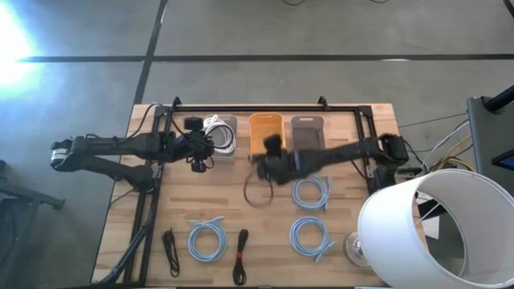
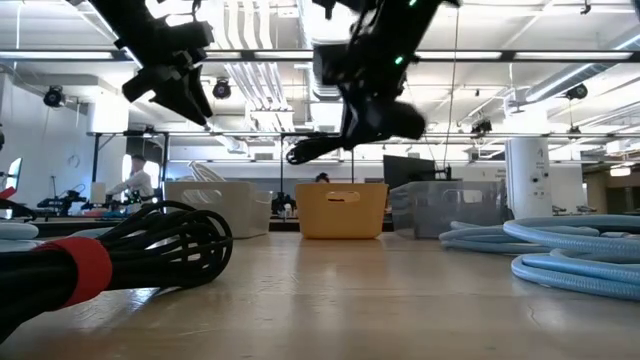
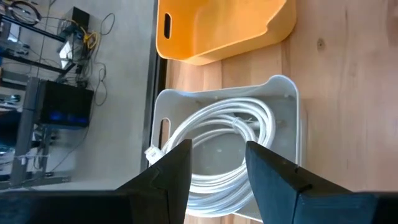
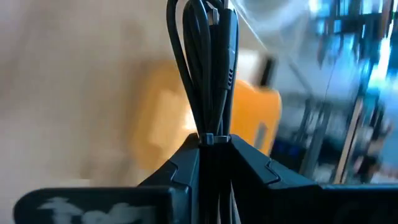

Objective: Sort HDMI cables
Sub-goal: Put the top black HDMI cable into the yellow bin

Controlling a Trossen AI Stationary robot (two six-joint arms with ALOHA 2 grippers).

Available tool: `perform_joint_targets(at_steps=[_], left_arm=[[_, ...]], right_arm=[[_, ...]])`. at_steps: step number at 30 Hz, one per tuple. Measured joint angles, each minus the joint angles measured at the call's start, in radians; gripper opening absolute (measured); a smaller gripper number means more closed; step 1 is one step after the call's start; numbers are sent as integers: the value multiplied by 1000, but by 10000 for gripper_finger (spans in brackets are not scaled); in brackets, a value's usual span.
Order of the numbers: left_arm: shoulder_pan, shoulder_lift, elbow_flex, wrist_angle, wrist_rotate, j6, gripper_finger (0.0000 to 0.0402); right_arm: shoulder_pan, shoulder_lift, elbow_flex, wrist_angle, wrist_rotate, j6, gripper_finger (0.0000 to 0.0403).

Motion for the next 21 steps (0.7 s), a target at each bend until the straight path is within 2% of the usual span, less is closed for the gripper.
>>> perform_joint_targets(at_steps=[5,10,12,17,21], left_arm=[[0,0,0,1,-1,-12,154],[0,0,0,1,-1,-24,154],[0,0,0,1,-1,-36,154],[0,0,0,1,-1,-50,154],[0,0,0,1,-1,-51,154]], right_arm=[[-153,0,4,49,-23,55,64],[-293,0,1,116,-209,88,64],[-332,-1,1,118,-263,173,65],[-384,-1,0,114,-299,561,65],[-390,-2,0,139,-403,683,65]])
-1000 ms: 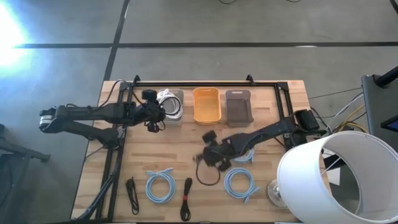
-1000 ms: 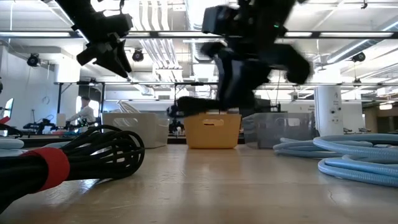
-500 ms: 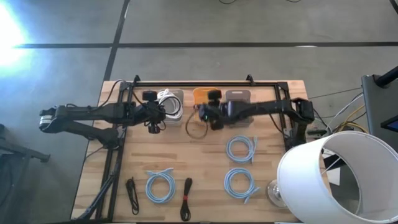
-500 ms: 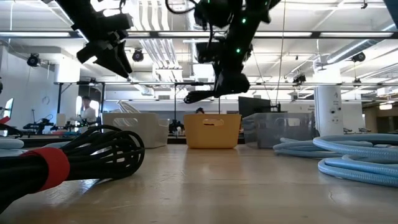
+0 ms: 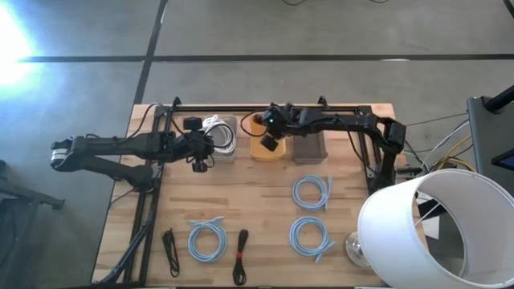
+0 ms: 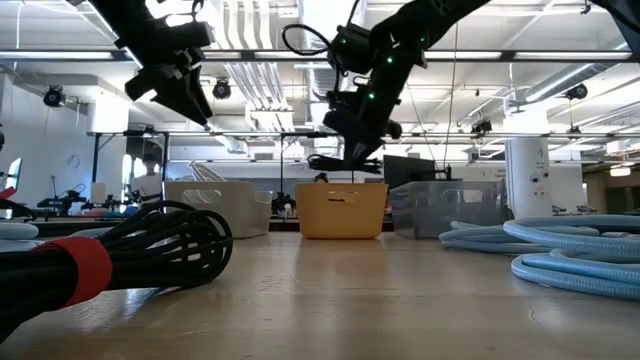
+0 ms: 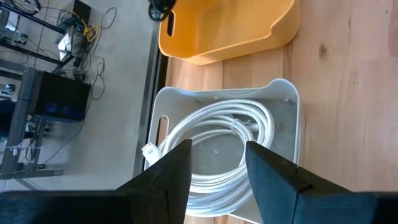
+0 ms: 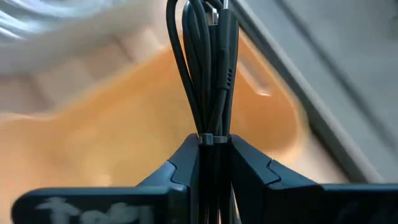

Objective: Sort HDMI cables
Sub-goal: Put the top black HDMI cable into the yellow bin

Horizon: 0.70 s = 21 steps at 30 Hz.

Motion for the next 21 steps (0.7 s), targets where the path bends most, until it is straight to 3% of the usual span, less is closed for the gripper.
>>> perform_joint_targets(at_steps=[7,14,21], left_arm=[[0,0,-2,1,0,-33,154],[0,0,-34,4,1,-10,154],[0,0,-76,8,2,-8,154]], right_arm=[[2,53,-2,21,-51,154,66],[4,174,3,20,-51,152,68],[2,206,42,16,-53,100,100]])
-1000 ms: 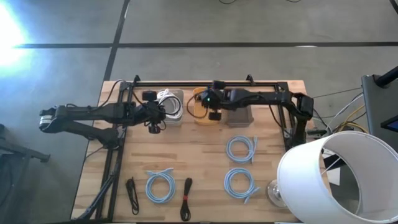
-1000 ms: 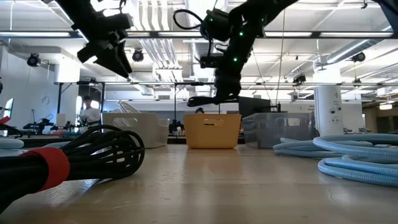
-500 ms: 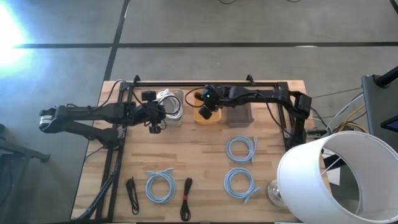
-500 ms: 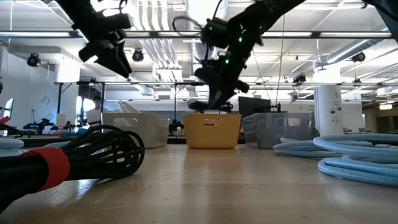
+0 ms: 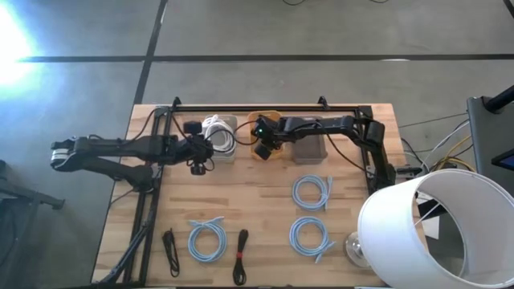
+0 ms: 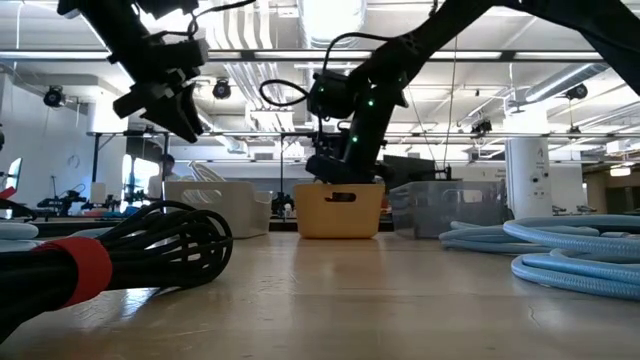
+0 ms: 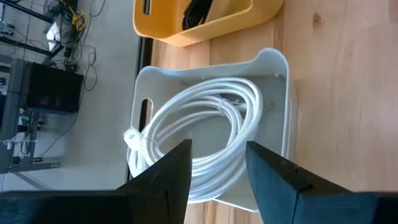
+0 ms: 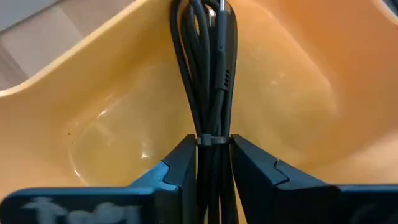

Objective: Sort HDMI cables
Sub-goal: Put the top black HDMI cable into the yellow bin, then put the right black HDMI cable into the yellow bin

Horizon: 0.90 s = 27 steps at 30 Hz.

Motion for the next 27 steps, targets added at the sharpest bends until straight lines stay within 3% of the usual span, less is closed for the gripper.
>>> perform_joint_targets(at_steps=[12,17,23,27], left_arm=[[0,0,-42,19,0,1,154],[0,0,-54,46,7,1,154],[0,0,-54,62,128,-17,154],[0,0,-54,79,267,-105,154]], right_arm=[[12,-80,25,-2,-10,-83,152],[72,-151,26,-2,-50,-217,157],[207,-220,26,11,-66,-393,157],[308,-212,26,10,-153,-478,157]])
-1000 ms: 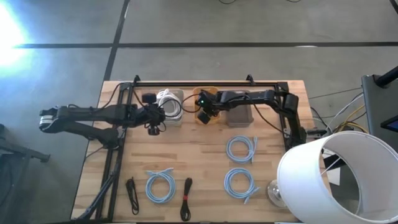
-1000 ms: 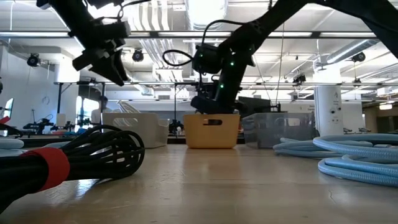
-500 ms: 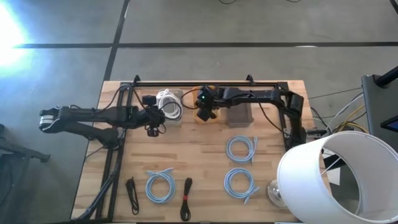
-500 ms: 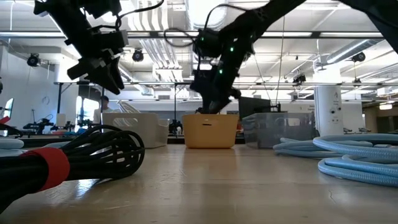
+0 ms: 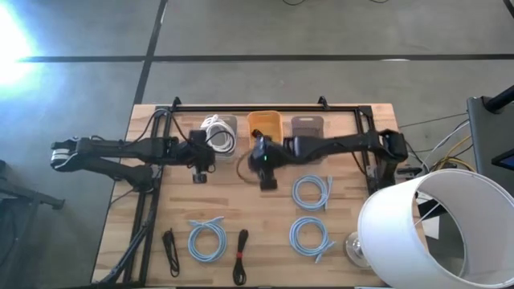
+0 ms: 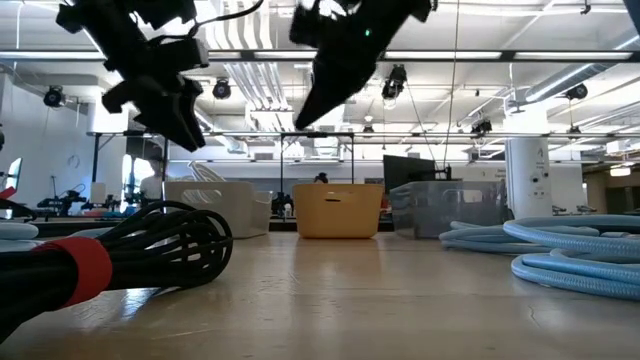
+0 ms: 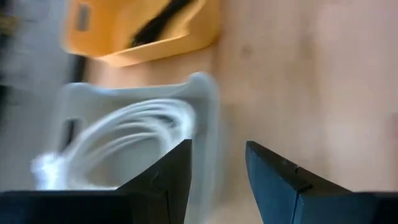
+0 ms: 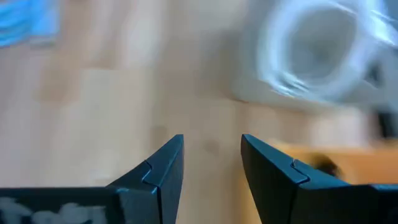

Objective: Sort HDMI cables
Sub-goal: Put the right black HDMI cable into the yellow bin

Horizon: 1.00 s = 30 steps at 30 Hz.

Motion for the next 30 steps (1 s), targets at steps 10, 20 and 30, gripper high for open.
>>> perform_joint_targets(at_steps=[10,20,30], left_arm=[[-1,0,0,1,225,-155,153],[-1,1,0,19,225,-184,153],[-1,1,0,19,225,-179,153]], right_arm=[[190,45,-2,148,-167,-214,157],[240,172,68,238,-473,-131,157],[223,381,300,116,-644,-179,178]])
